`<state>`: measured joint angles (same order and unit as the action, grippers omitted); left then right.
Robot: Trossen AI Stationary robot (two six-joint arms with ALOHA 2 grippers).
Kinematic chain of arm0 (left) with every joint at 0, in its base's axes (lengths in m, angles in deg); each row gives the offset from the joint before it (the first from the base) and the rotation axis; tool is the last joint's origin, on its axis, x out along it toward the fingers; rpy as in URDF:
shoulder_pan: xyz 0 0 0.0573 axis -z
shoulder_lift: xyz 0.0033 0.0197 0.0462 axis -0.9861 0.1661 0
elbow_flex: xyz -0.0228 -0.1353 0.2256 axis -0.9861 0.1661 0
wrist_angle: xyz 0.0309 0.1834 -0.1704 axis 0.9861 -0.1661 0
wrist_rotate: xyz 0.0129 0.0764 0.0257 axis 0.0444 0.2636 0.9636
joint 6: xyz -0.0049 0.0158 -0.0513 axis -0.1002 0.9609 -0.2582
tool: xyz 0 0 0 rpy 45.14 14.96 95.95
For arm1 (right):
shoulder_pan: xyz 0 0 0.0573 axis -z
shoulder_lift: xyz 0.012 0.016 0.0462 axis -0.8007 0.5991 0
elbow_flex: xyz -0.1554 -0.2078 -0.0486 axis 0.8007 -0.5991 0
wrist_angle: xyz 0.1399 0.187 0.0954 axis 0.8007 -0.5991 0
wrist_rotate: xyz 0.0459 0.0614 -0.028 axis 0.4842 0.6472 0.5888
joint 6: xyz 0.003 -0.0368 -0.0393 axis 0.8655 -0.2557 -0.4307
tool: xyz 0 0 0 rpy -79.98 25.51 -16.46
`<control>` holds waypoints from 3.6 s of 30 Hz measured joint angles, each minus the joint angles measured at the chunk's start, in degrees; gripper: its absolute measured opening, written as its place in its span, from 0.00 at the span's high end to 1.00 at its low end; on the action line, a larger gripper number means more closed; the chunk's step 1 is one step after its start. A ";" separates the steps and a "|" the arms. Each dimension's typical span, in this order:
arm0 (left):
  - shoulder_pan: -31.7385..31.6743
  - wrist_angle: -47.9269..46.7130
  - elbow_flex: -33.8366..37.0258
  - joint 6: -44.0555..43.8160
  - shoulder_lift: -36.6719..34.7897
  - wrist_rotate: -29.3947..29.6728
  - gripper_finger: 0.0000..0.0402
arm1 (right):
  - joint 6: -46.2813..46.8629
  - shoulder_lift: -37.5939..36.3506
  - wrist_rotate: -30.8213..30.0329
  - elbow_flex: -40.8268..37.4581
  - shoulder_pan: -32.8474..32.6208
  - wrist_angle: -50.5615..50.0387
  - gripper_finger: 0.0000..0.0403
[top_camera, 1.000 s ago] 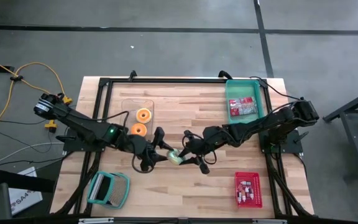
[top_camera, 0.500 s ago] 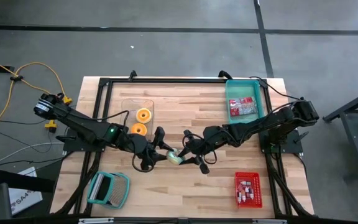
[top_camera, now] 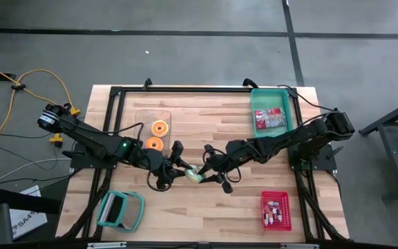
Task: Pick & Place Food Item
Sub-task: Put the light blue doughnut into the transparent bin
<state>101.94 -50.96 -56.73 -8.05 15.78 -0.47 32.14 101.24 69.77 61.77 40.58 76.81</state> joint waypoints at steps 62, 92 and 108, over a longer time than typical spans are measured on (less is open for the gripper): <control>0.07 -0.50 -0.04 -1.14 0.02 0.09 0.74 | 0.65 -11.91 0.24 0.10 3.34 -15.74 0.45; 0.07 -1.14 -0.02 -5.50 0.02 7.69 0.74 | 1.79 -14.03 -3.04 0.00 5.99 -20.68 0.45; 0.04 -1.36 0.02 -8.69 0.02 12.05 0.74 | 1.79 -14.03 -2.91 0.00 6.01 -20.67 0.45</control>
<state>101.98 -52.32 -56.71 -16.74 15.80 11.58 33.93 87.21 66.86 61.77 46.59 56.15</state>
